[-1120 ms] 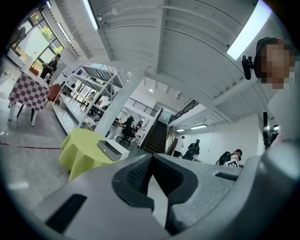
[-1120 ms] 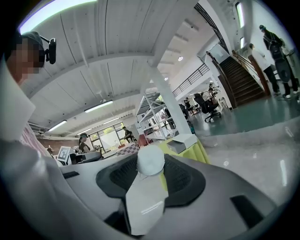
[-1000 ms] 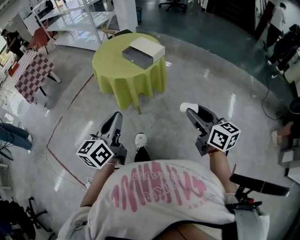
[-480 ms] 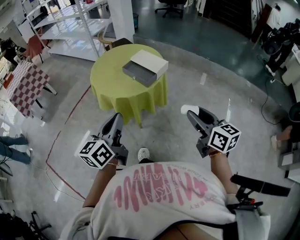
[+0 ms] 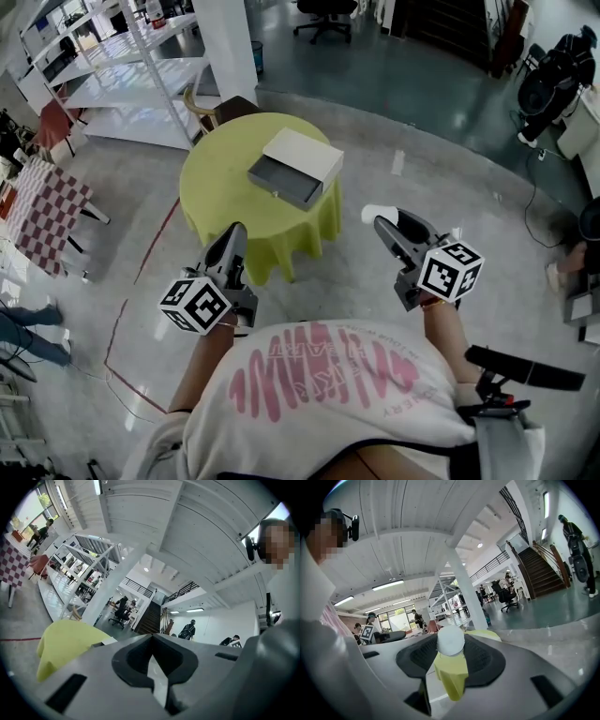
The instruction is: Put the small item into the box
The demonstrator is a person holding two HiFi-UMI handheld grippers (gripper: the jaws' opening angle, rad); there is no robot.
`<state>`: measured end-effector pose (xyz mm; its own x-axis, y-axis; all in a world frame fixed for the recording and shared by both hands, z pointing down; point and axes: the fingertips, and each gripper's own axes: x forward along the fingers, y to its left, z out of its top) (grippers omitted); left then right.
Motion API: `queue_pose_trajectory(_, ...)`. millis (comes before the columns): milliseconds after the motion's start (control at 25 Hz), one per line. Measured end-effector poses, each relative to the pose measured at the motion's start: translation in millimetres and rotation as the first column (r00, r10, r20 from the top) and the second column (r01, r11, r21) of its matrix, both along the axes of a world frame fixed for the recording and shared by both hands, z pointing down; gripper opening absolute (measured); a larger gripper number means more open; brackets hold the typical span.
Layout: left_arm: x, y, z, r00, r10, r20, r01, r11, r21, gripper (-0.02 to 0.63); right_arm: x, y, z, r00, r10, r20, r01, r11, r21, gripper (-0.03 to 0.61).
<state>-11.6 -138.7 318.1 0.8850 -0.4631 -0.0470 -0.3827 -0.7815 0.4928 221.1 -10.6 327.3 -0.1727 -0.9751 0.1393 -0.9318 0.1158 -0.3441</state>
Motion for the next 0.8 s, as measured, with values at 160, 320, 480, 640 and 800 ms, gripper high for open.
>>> queue_pose_trajectory(160,11,-41,-2,1.000,0.023,-0.009,-0.023,1.000,0.012,0.008,6,-32,-2,1.000,0.023,-0.019,-0.023,1.000,0.011,0.172)
queue_pose_trajectory(320,21,-68,-3,0.999,0.048,-0.025,-0.047,0.999,0.015,0.008,10,-54,-4,0.998,0.045,-0.032,-0.045,0.999,0.012,0.172)
queue_pose_trajectory(480,27,-88,0,0.998,0.063,-0.029,-0.062,0.998,0.009,0.006,15,-74,-3,0.997,0.064,-0.037,-0.063,0.998,0.015,0.172)
queue_pose_trajectory(640,25,-110,2,0.998,0.063,-0.027,-0.063,0.998,-0.002,0.008,10,-95,-4,0.997,0.059,-0.042,-0.059,0.998,0.009,0.172)
queue_pose_trajectory(800,19,-136,-3,0.998,0.060,-0.029,-0.060,0.998,-0.007,0.008,7,-122,-6,0.997,0.061,-0.039,-0.061,0.998,-0.010,0.172)
